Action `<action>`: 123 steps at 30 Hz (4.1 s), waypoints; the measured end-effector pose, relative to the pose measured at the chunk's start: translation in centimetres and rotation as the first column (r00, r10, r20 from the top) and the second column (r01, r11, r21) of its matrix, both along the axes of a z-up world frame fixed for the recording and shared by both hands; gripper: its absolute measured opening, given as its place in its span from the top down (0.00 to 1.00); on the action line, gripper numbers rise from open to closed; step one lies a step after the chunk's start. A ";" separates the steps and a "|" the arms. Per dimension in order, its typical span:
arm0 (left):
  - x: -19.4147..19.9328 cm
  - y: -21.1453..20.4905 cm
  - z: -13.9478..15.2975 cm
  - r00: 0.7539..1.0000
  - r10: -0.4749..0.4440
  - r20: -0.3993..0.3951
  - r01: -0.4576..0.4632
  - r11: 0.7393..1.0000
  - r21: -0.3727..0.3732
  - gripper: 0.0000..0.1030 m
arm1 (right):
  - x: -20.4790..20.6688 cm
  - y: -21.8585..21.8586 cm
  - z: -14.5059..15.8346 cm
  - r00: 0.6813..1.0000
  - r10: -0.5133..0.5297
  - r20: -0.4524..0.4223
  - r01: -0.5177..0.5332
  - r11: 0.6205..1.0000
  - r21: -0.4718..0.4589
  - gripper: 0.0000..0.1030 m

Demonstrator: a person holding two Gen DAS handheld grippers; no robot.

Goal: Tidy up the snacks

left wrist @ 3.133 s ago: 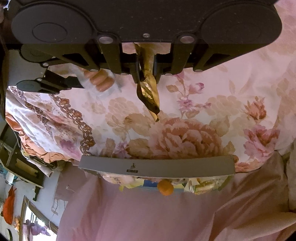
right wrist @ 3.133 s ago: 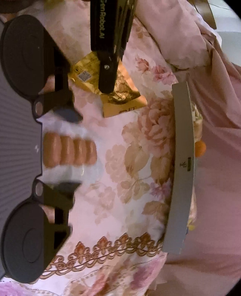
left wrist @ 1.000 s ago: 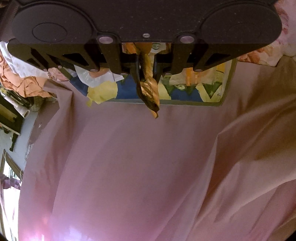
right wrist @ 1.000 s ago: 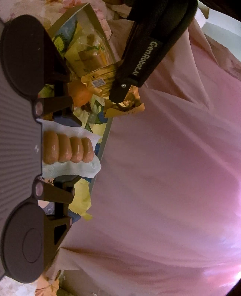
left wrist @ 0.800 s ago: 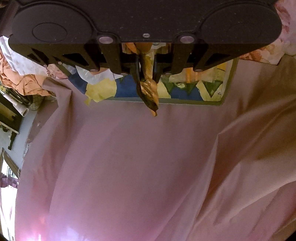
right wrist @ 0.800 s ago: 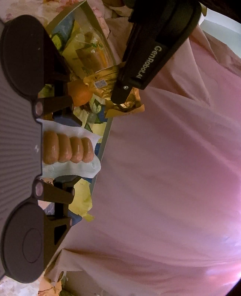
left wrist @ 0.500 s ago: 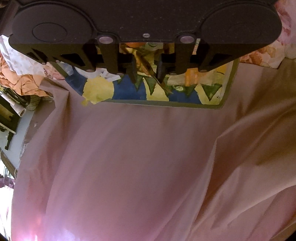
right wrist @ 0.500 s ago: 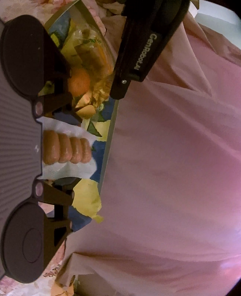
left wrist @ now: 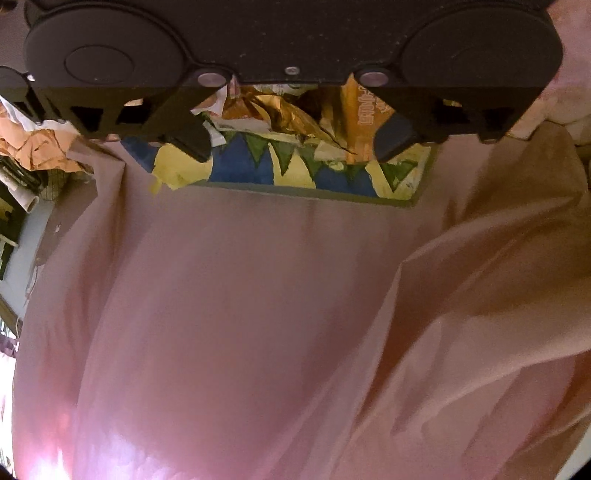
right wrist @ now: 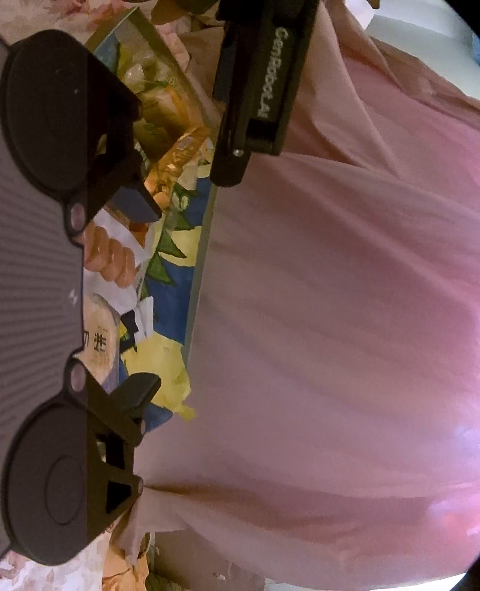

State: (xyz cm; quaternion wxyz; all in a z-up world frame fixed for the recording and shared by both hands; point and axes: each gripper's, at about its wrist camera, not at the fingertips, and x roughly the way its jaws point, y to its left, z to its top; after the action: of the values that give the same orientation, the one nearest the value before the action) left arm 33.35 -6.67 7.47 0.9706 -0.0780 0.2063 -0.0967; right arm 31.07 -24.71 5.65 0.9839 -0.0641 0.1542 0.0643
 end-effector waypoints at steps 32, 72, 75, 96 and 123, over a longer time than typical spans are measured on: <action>-10.0 2.8 2.5 0.983 0.146 0.108 -0.152 0.987 0.048 0.01 | -8.7 -3.3 5.8 0.995 -0.042 0.091 0.031 0.992 0.123 0.00; -23.9 4.0 -0.9 0.976 0.154 0.152 -0.167 0.983 0.077 0.01 | -21.4 -3.6 2.7 0.997 -0.065 0.051 0.052 0.977 0.209 0.00; -24.7 4.4 -1.3 0.977 0.159 0.145 -0.172 0.982 0.083 0.01 | -22.0 -3.4 2.3 0.997 -0.060 0.043 0.050 0.977 0.207 0.00; -28.1 6.0 -2.7 0.981 0.143 0.134 -0.158 0.981 0.109 0.01 | -25.7 -1.9 0.9 0.999 -0.039 -0.011 0.041 0.979 0.201 0.00; -28.8 6.3 -6.4 0.989 0.116 0.094 -0.131 0.976 0.172 0.01 | -25.2 -1.1 -2.9 0.993 -0.022 -0.112 0.044 0.979 0.197 0.00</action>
State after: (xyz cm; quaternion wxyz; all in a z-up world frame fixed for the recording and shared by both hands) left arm 4.54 -0.37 1.07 0.9856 0.0003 0.1680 -0.0206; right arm 5.84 -25.85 2.74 0.9763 0.0410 0.2018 0.0667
